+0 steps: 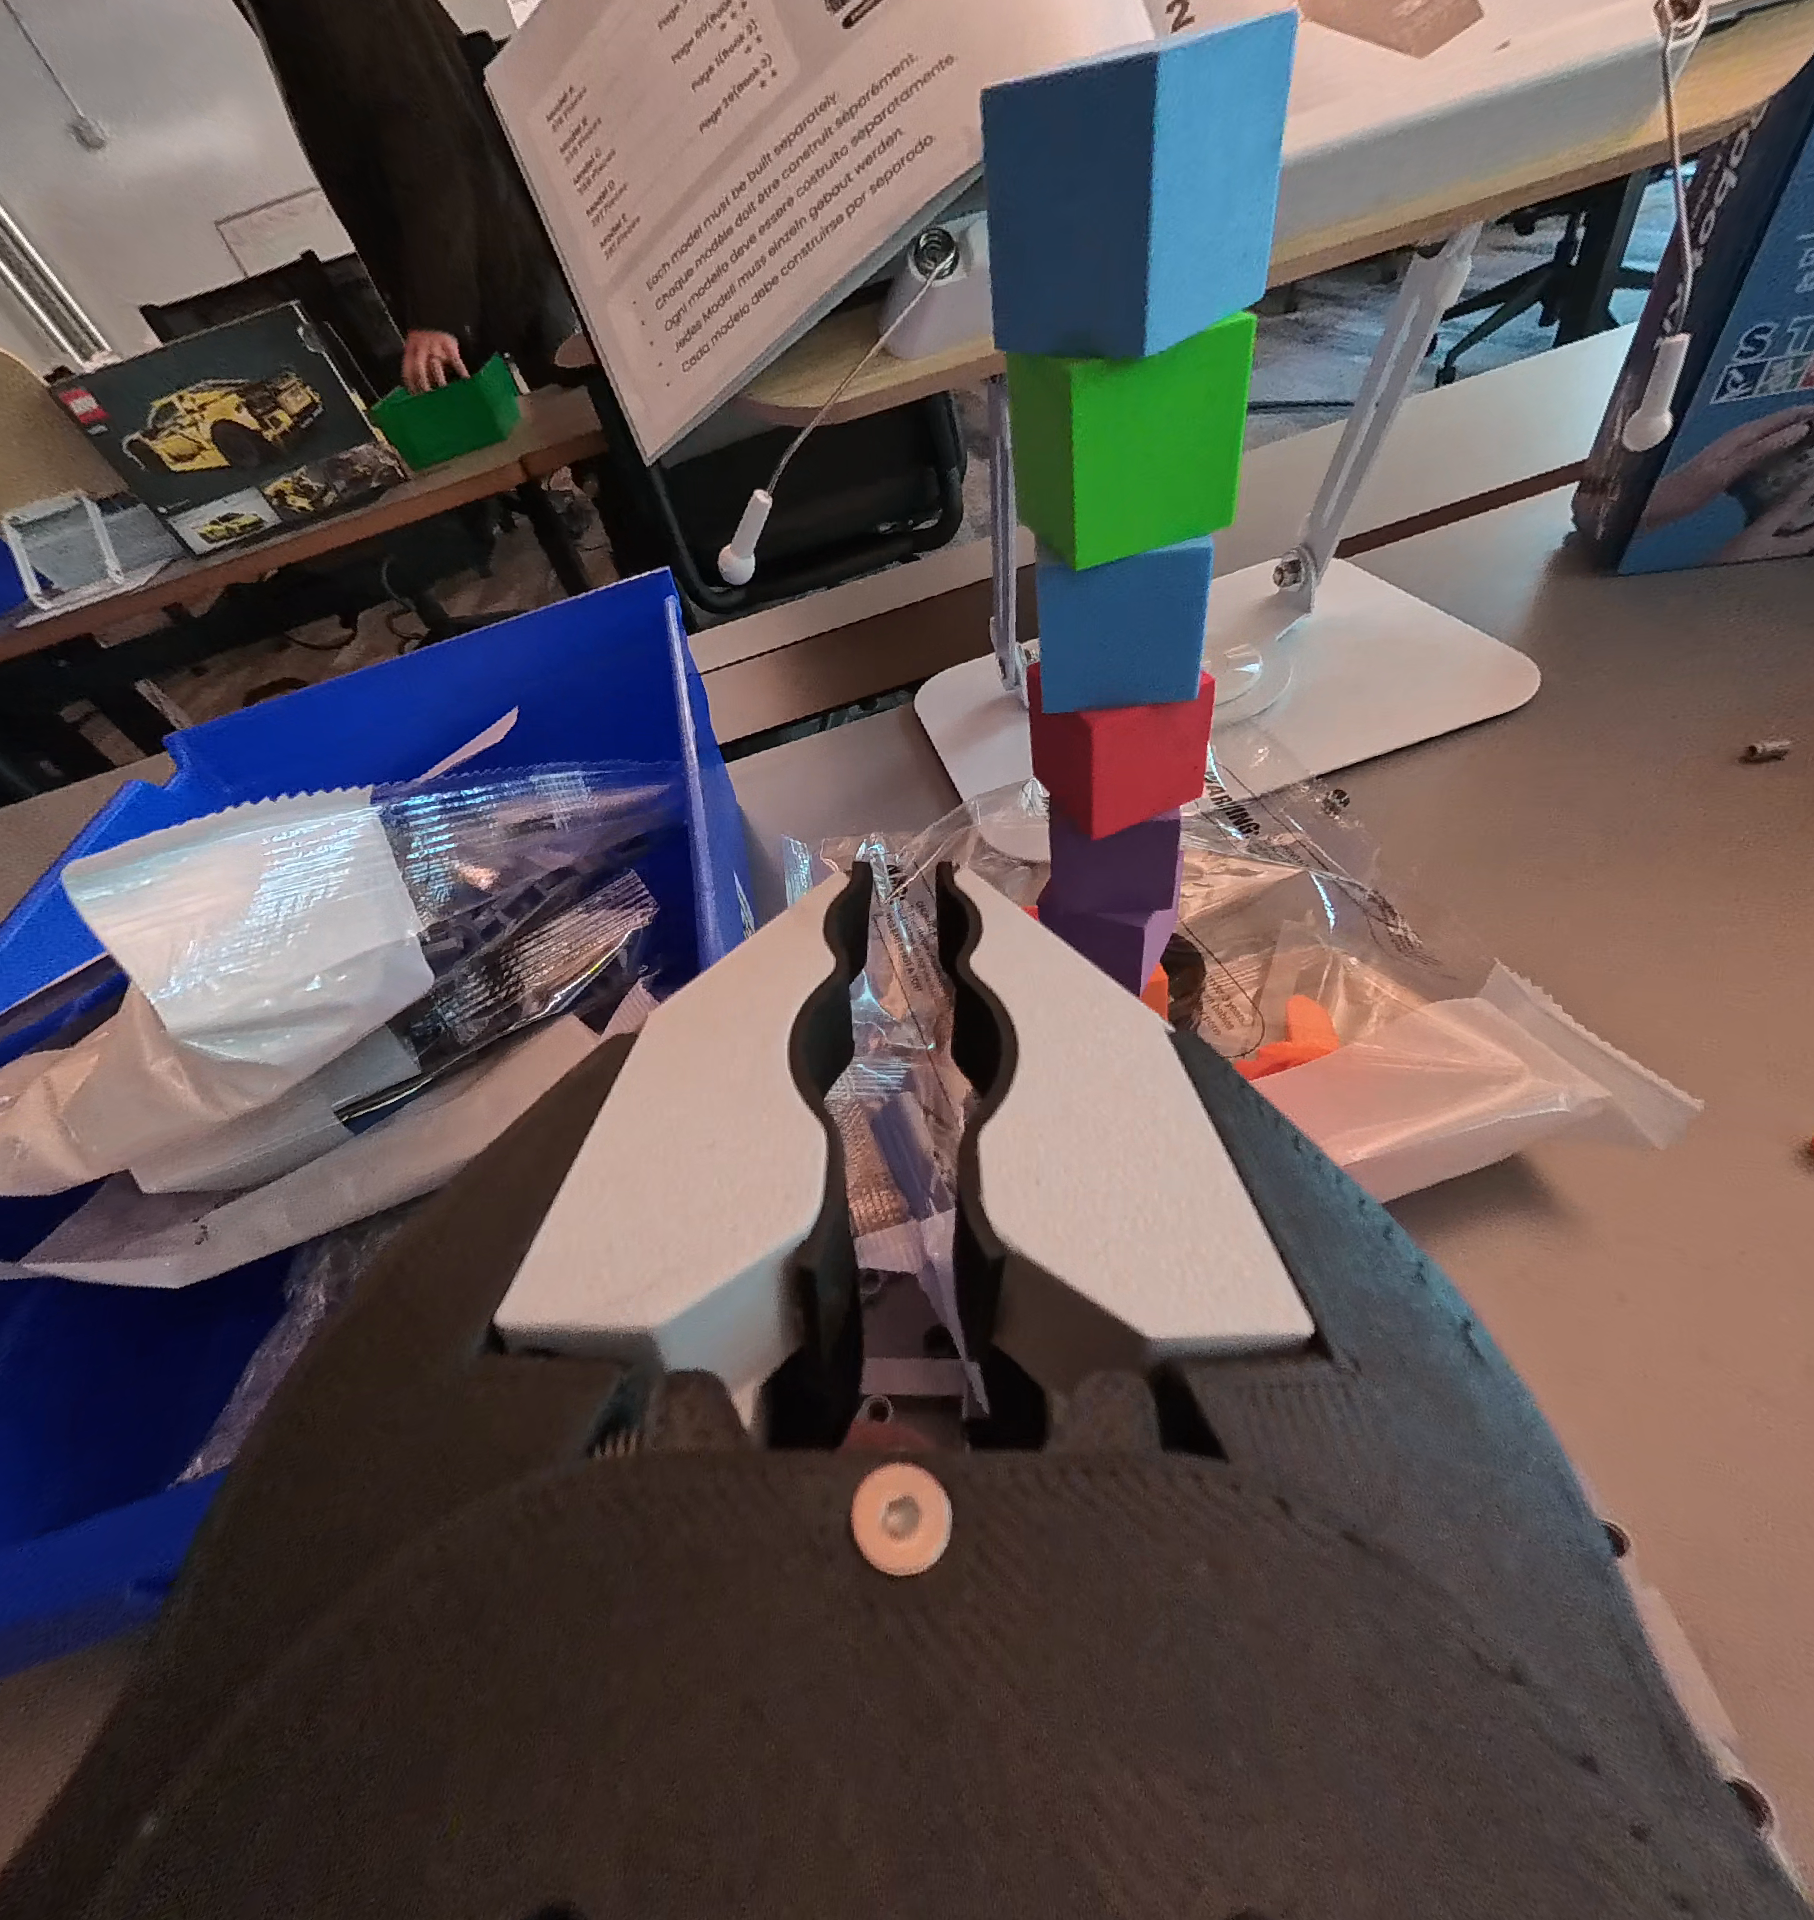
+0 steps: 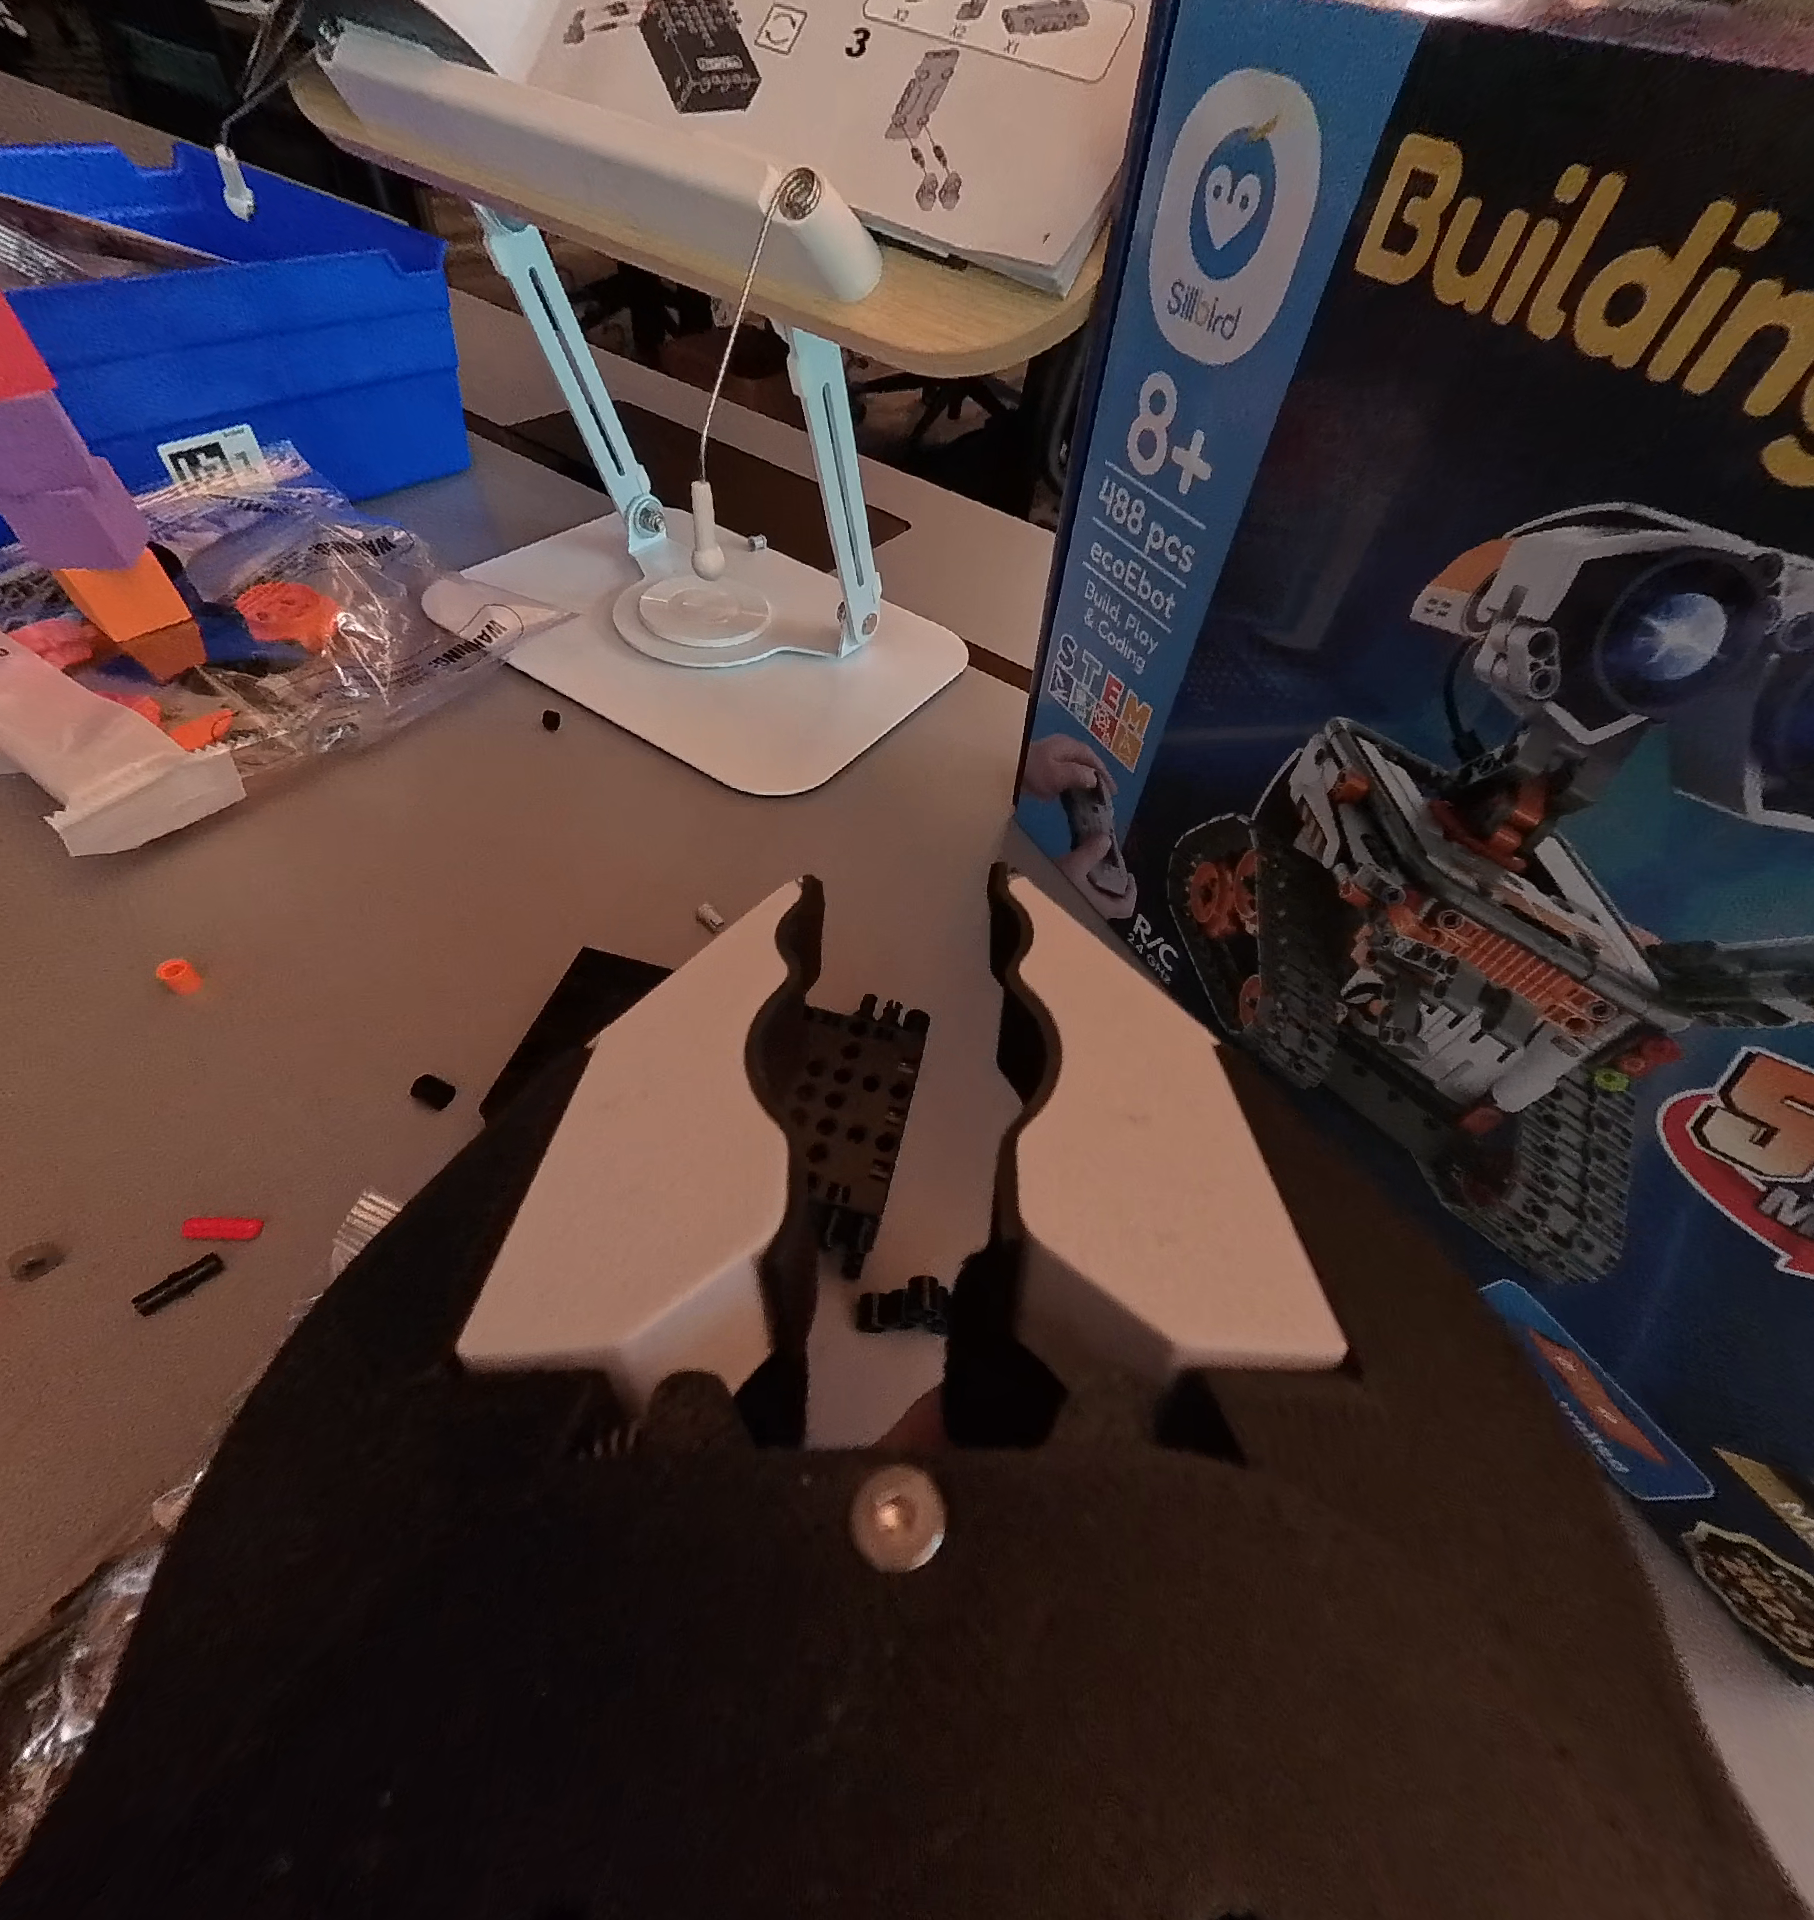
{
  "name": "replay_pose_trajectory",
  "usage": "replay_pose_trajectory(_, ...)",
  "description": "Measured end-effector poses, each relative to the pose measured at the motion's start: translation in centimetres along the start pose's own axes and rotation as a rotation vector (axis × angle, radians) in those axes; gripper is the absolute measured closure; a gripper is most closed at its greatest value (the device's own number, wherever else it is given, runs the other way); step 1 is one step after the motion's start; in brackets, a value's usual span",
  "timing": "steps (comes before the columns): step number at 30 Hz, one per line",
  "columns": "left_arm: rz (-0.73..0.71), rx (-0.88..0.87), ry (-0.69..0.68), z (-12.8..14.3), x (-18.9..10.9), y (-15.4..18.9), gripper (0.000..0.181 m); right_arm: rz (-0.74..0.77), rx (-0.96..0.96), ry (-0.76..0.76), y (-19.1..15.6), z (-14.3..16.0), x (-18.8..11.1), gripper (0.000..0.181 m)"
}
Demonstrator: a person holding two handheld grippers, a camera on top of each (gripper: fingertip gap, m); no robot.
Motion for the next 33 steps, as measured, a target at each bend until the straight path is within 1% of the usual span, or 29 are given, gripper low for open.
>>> replay_pose_trajectory(6, -0.009, 0.043, -0.011, -0.3, -0.3, 0.1, 0.17, 0.026, -0.029, -0.016, 0.2, 0.2, 0.2, 0.15)
replay_pose_trajectory(12, 0.039, 0.123, -0.083, -0.4, -0.4, 1.3, 0.171, 0.026, -0.038, -0.028, 0.3, 0.5, 0.6, 0.15)
replay_pose_trajectory(15, 0.033, 0.156, -0.145, 0.3, -0.1, 2.0, 0.171, 0.023, -0.048, -0.029, 0.2, 0.5, 0.6, 0.15)
replay_pose_trajectory(17, 0.031, 0.162, -0.161, 0.5, 0.2, 2.3, 0.171, 0.029, -0.062, -0.026, 0.1, 0.3, 0.4, 0.15)
replay_pose_trajectory(25, 0.012, 0.053, -0.191, 1.6, 0.9, 1.8, 0.171, 0.03, -0.046, -0.009, 0.4, 0.2, 0.0, 0.15)
replay_pose_trajectory(33, 0.015, 0.015, -0.24, 2.5, 2.0, 2.1, 0.172, 0.03, -0.031, -0.002, 0.6, 0.1, -0.1, 0.15)
Point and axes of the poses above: each gripper's, where its closed fingertips meet, x out along the fingers, z out of its underside, y = z × x across the jaws, the point moved 7 cm from there along -x, back along the fingers, and after that the axes turned 5 degrees about x, right-handed, at the moved point
